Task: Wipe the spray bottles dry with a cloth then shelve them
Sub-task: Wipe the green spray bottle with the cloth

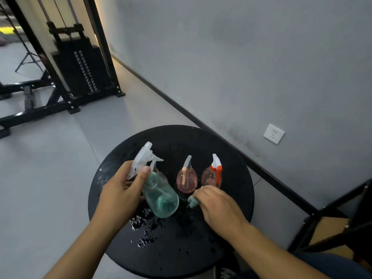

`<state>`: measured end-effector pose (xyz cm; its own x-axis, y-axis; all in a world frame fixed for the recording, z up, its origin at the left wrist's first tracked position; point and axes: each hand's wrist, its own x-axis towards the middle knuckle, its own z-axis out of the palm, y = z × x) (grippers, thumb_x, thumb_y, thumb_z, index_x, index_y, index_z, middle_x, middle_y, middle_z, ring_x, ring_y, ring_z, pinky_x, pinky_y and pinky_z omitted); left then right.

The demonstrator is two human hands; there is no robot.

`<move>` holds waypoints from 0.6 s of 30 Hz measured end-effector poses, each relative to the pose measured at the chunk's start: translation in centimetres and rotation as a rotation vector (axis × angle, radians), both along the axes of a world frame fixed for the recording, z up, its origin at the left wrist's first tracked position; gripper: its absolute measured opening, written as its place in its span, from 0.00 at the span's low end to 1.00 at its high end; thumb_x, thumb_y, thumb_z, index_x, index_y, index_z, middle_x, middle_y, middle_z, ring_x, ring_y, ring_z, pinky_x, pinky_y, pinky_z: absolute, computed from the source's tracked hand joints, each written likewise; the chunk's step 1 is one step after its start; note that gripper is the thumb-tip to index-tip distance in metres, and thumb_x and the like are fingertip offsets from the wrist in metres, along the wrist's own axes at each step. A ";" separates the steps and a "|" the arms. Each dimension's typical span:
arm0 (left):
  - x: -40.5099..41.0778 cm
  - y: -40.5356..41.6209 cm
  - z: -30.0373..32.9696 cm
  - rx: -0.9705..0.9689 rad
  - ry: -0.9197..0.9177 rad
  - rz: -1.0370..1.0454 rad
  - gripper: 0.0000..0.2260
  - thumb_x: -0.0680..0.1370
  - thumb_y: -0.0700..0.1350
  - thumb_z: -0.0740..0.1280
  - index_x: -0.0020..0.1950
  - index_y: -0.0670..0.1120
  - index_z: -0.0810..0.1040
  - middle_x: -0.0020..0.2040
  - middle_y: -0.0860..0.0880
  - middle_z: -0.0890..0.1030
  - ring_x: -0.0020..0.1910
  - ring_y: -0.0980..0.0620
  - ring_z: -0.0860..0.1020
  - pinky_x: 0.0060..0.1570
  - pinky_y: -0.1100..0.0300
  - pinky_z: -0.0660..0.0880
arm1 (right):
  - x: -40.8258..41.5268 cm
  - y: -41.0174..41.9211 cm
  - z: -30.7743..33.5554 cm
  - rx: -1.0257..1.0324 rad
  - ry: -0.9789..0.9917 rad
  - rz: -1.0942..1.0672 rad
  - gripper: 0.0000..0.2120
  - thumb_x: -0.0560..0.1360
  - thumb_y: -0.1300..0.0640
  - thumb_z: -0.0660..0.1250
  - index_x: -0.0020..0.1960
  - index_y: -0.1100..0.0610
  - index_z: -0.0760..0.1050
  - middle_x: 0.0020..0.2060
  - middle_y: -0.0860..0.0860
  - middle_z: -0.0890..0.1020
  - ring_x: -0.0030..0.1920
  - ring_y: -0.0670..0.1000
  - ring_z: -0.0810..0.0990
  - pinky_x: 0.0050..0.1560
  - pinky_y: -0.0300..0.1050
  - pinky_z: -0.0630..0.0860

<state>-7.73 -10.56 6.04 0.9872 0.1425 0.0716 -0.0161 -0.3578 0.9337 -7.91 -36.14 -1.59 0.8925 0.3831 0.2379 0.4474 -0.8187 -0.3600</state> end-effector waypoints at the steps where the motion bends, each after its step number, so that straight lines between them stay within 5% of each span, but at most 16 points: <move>1: -0.1 0.4 0.1 0.002 -0.003 0.013 0.03 0.83 0.56 0.68 0.54 0.62 0.81 0.46 0.59 0.87 0.42 0.59 0.87 0.44 0.47 0.86 | -0.1 0.4 0.9 0.020 -0.044 0.004 0.08 0.77 0.60 0.67 0.52 0.48 0.78 0.49 0.41 0.80 0.53 0.43 0.76 0.53 0.40 0.76; 11: -0.7 2.7 2.0 -0.214 0.018 0.153 0.06 0.83 0.55 0.69 0.51 0.54 0.82 0.46 0.50 0.85 0.49 0.50 0.87 0.44 0.48 0.87 | 1.0 7.0 9.1 0.323 -0.424 -0.006 0.09 0.75 0.65 0.69 0.54 0.57 0.81 0.51 0.47 0.82 0.55 0.48 0.79 0.61 0.42 0.75; 18: 0.5 3.3 3.0 -0.446 0.060 0.178 0.11 0.86 0.55 0.65 0.54 0.48 0.79 0.52 0.45 0.87 0.51 0.45 0.88 0.43 0.51 0.85 | 2.0 12.2 9.7 0.364 -0.375 0.002 0.09 0.74 0.64 0.71 0.53 0.56 0.80 0.58 0.48 0.81 0.59 0.47 0.78 0.61 0.39 0.76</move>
<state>-7.19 -7.23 9.01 0.9453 0.3132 -0.0915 0.0681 0.0849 0.9941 -5.95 -23.94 8.09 0.7200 0.2175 0.6590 0.6013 -0.6698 -0.4358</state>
